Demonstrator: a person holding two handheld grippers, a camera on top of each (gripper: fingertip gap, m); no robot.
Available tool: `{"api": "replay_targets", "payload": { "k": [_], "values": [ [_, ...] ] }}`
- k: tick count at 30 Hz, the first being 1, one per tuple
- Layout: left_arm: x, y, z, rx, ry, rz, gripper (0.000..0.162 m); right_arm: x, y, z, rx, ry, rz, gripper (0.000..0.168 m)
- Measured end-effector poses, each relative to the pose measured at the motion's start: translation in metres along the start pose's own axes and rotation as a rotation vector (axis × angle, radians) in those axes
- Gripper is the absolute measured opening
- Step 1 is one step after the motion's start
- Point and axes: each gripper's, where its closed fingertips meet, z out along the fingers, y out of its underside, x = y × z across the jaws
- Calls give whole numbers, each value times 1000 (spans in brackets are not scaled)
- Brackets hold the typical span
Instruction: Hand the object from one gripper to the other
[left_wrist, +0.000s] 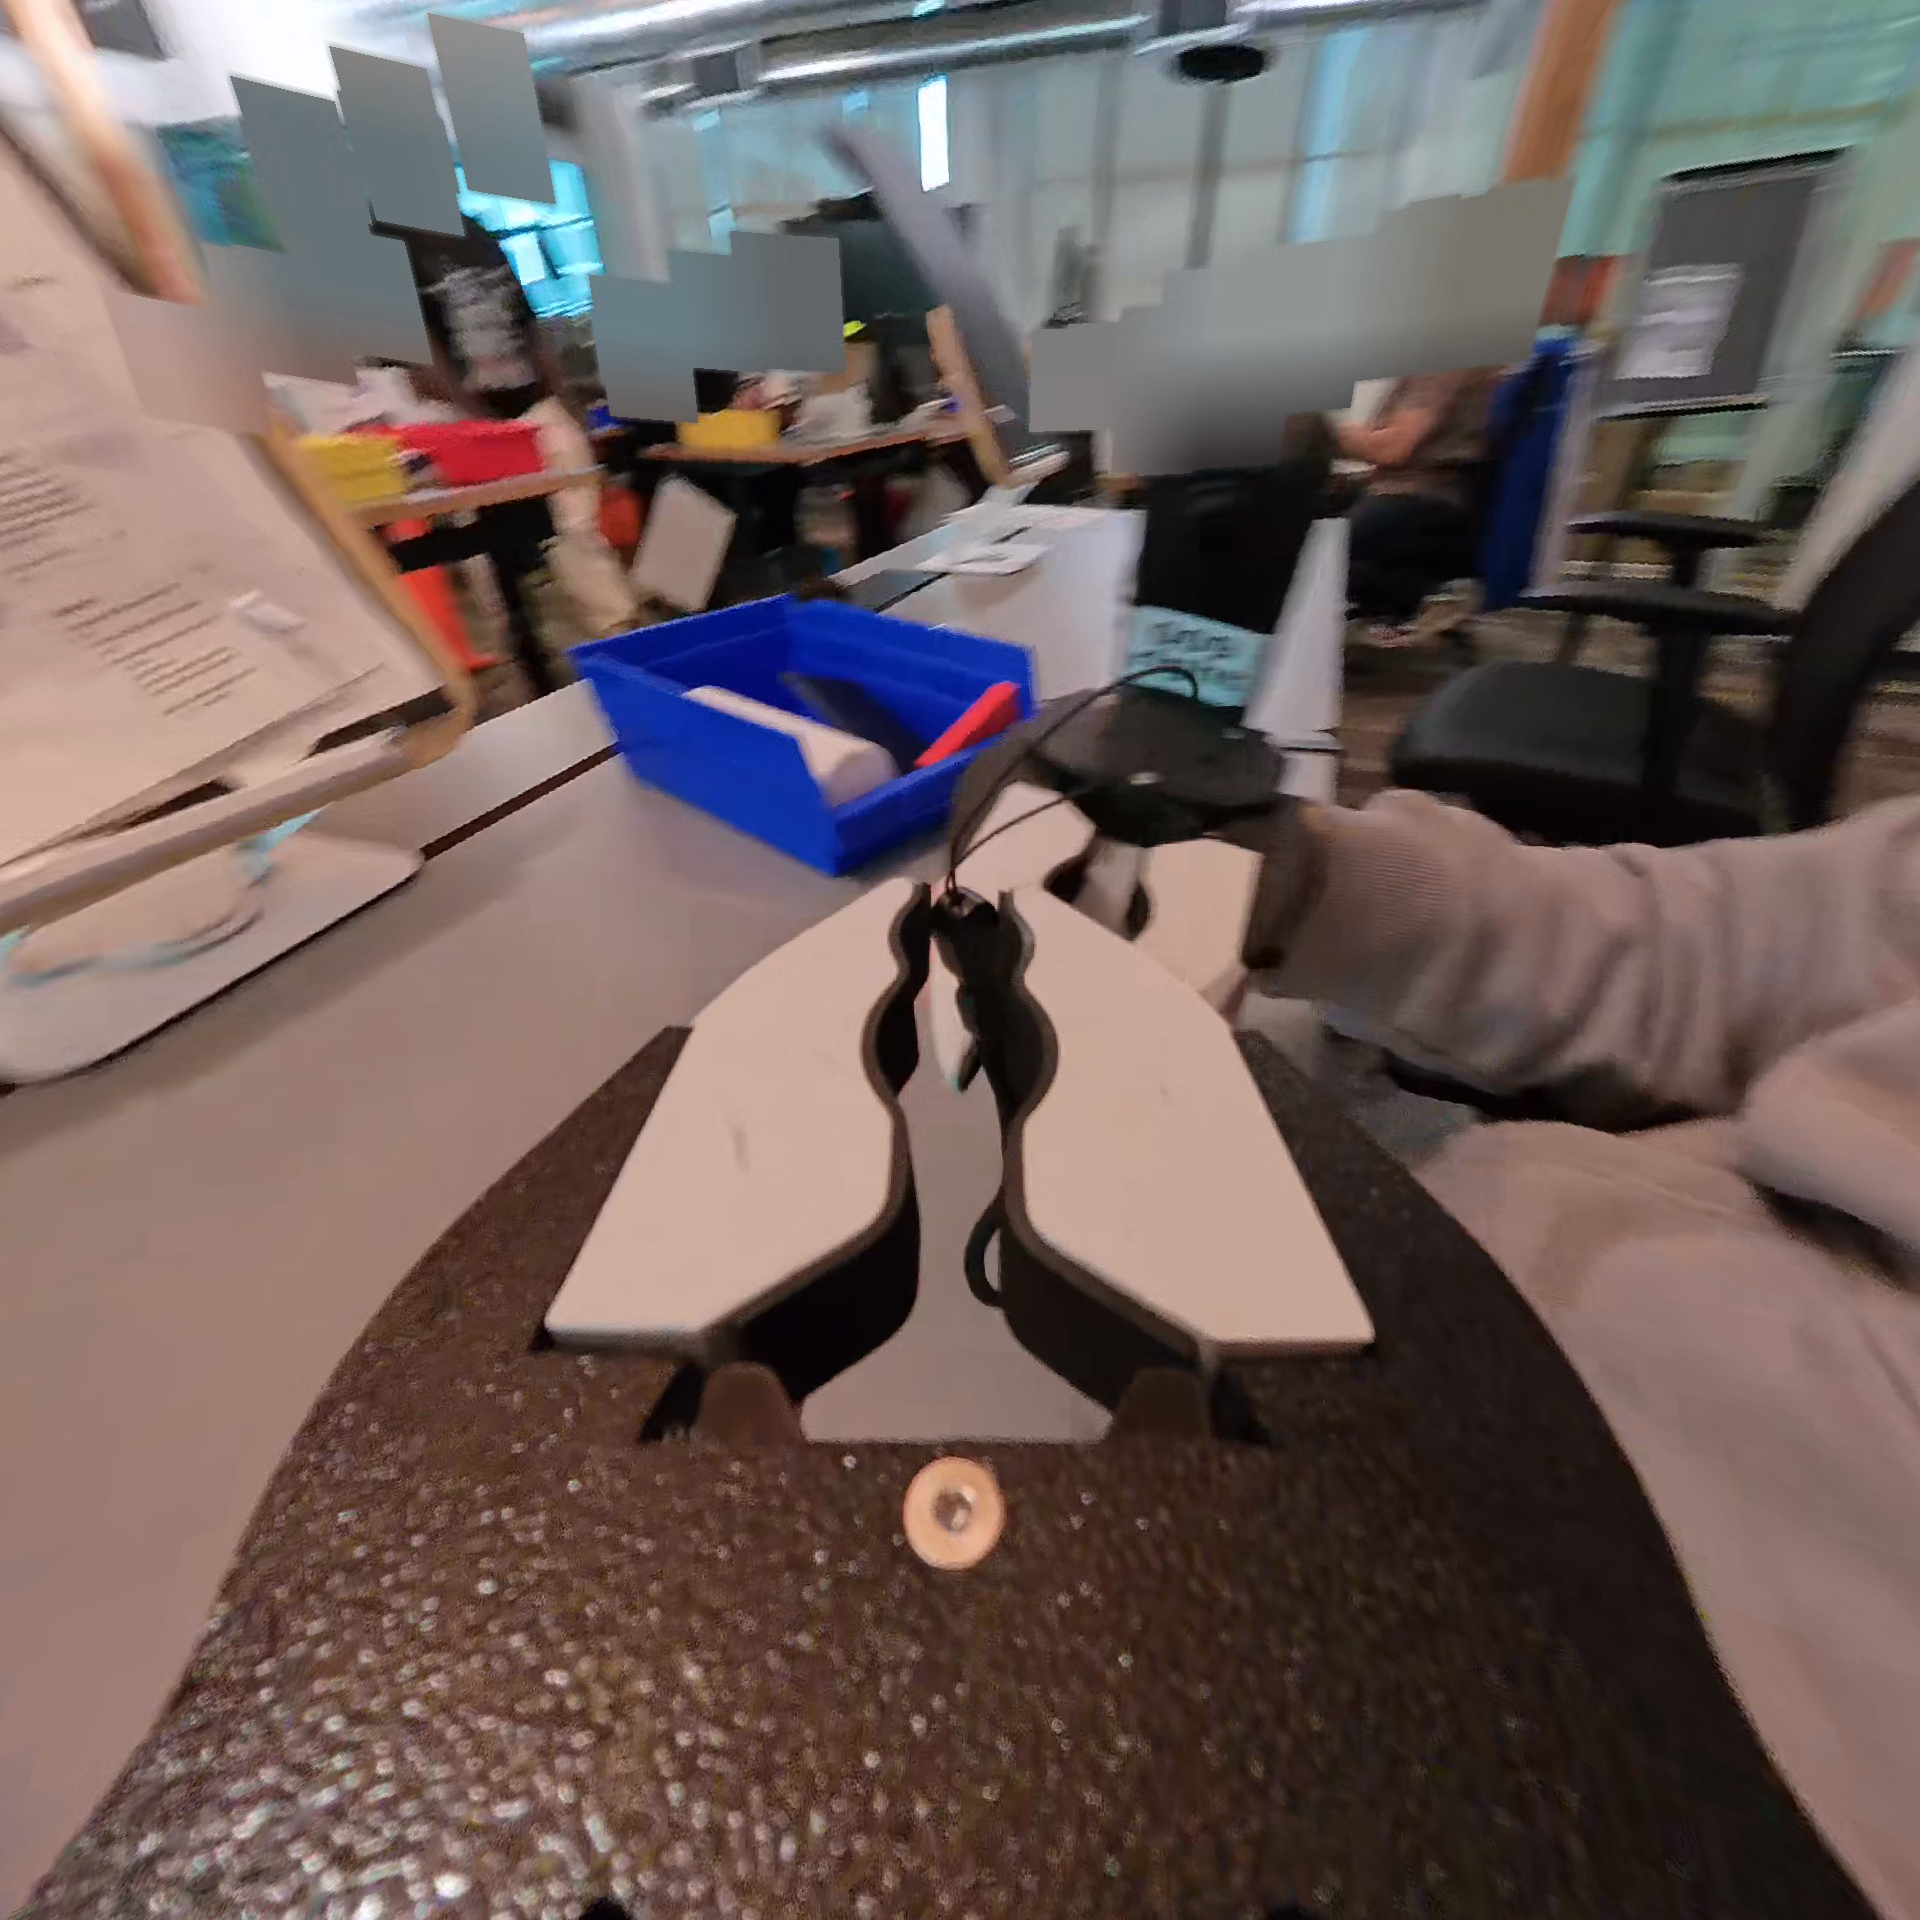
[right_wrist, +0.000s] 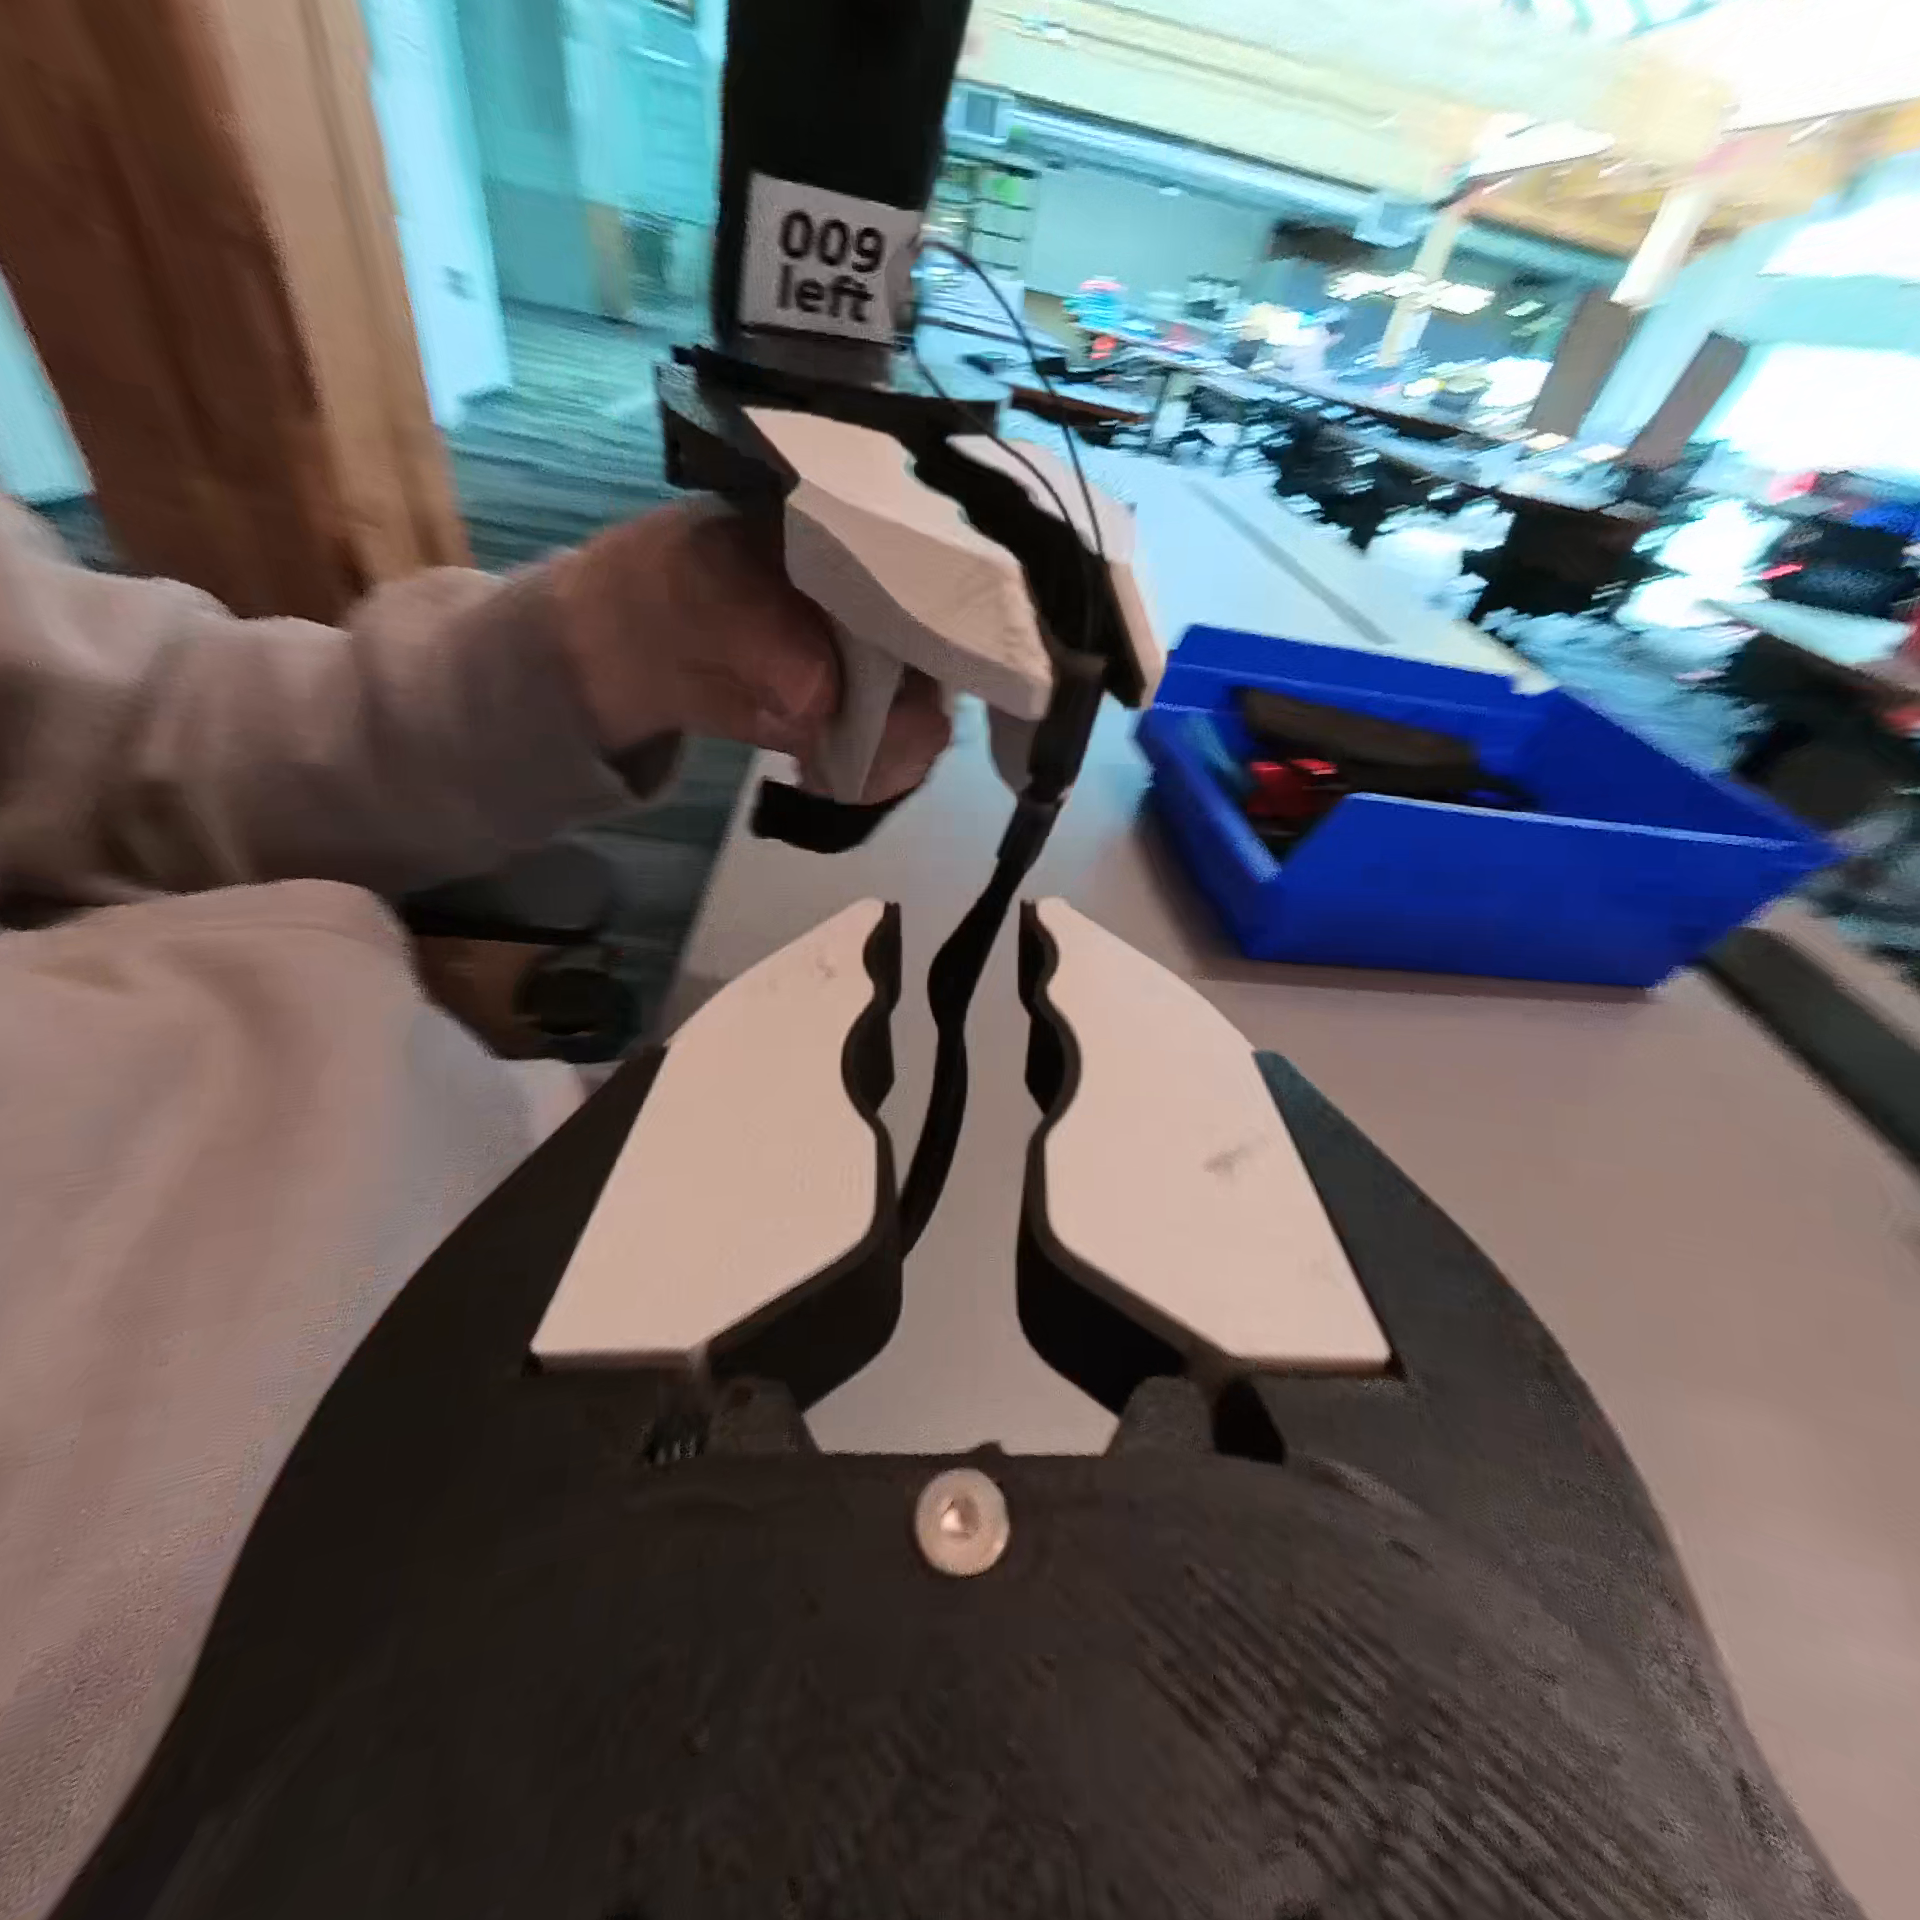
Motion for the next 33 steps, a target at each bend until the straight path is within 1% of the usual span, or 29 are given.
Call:
{"api": "replay_targets", "payload": {
  "k": [2, 6, 8, 9, 10, 13, 15, 17, 19, 20, 21, 24, 26, 28, 31, 33],
  "values": [
    [-8, 1, 0, -11, -65, -17, 11, 6, -7, 0, 12, 84, -83, 23],
    [-2, -3, 1, -8, -60, -8, 11, 15, -14, 1, -1, 215, -181, 21],
    [0, -3, 3, -10, -65, 15, 11, 17, -15, 1, -7, 243, -206, 18],
    [2, -4, 3, -11, -63, 21, 11, 19, -16, 0, -8, 258, -223, 10],
    [3, -4, 4, -11, -65, 25, 11, 19, -16, 0, -12, 258, -230, 6],
    [3, -3, 4, -22, -73, 45, 11, 22, -15, -2, -25, 258, -205, 6],
    [4, -3, 4, -19, -64, 58, 11, 26, -15, -5, -42, 274, -226, 5],
    [6, -3, 3, -5, -39, 59, 12, 33, -19, -11, -39, 325, -249, 5],
    [3, -3, 2, 5, -41, 51, 25, 42, -27, -21, 16, 372, -177, 5],
    [2, -2, 3, 3, -39, 44, 32, 47, -33, -26, 72, 396, -121, 6],
    [2, 1, 4, -3, -37, 36, 36, 51, -39, -31, 131, 400, -63, 5],
    [0, 13, 13, -29, -35, 30, 42, 45, -51, -33, 276, 303, 89, 6],
    [-2, 24, 20, -61, -44, 39, 43, 41, -57, -34, 334, 257, 140, 6],
    [-3, 32, 25, -83, -47, 50, 42, 38, -59, -33, 347, 222, 155, 6],
    [3, 32, 29, -56, 1, 38, 32, 35, -60, -33, 362, 193, 174, 6],
    [12, 29, 31, -22, 53, 14, 29, 34, -62, -33, 385, 170, 201, 6]
  ]
}}
